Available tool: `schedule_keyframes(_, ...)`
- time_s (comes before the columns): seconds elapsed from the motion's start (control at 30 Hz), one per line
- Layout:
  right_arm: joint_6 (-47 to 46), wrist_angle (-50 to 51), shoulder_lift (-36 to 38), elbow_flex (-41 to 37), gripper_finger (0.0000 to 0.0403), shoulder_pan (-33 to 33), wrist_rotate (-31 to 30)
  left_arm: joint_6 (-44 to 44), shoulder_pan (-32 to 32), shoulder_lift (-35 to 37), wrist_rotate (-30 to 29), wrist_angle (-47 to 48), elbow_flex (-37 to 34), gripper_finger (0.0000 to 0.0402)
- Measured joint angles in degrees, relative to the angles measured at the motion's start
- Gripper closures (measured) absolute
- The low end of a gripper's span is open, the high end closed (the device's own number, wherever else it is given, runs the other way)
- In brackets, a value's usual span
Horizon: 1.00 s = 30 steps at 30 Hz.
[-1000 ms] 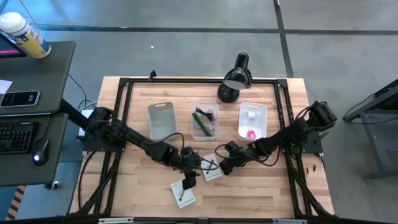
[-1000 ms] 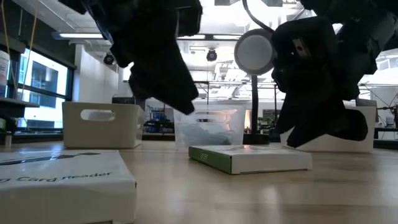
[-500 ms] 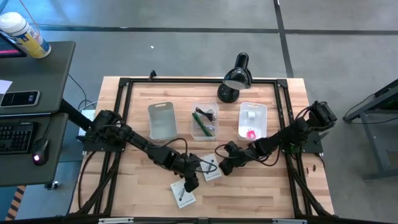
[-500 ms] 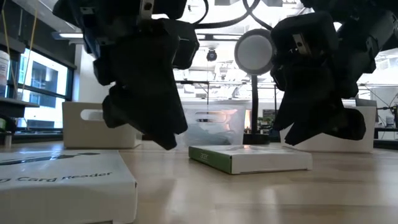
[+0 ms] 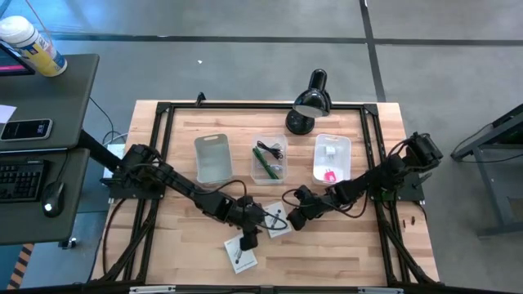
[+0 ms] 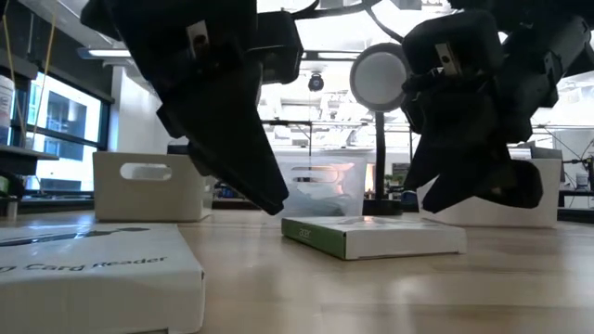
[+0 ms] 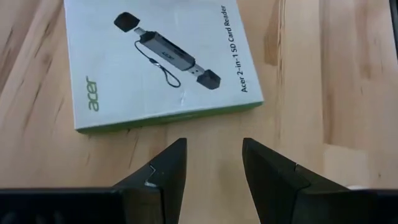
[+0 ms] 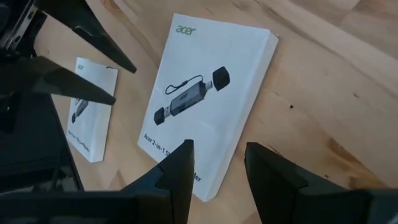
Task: Pick and place items into bin
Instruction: Put the top white card reader box into the gray bin
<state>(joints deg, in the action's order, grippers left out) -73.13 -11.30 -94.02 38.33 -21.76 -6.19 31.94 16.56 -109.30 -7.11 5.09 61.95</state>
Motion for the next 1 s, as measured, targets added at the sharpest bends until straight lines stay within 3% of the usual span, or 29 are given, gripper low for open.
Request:
schedule_keyframes(0.5, -1.63, -0.14, 0.0, 0.0, 0.0269, 0.0, 0.45, -0.99, 0.87, -0.63, 0.06, 4.42, 0.01, 0.0259)
schedule_keyframes(0.83, -1.76, -0.25, 0.0, 0.0, 0.0269, 0.0, 0.23, 10.31, -0.12, -0.63, 6.42, 3.62, 0.02, 0.0259)
schedule_keyframes(1.0, -0.92, -0.27, 0.0, -0.01, 0.0269, 0.0, 0.13, 3.68, -1.18, -0.61, 9.03, 3.2, 0.02, 0.0259)
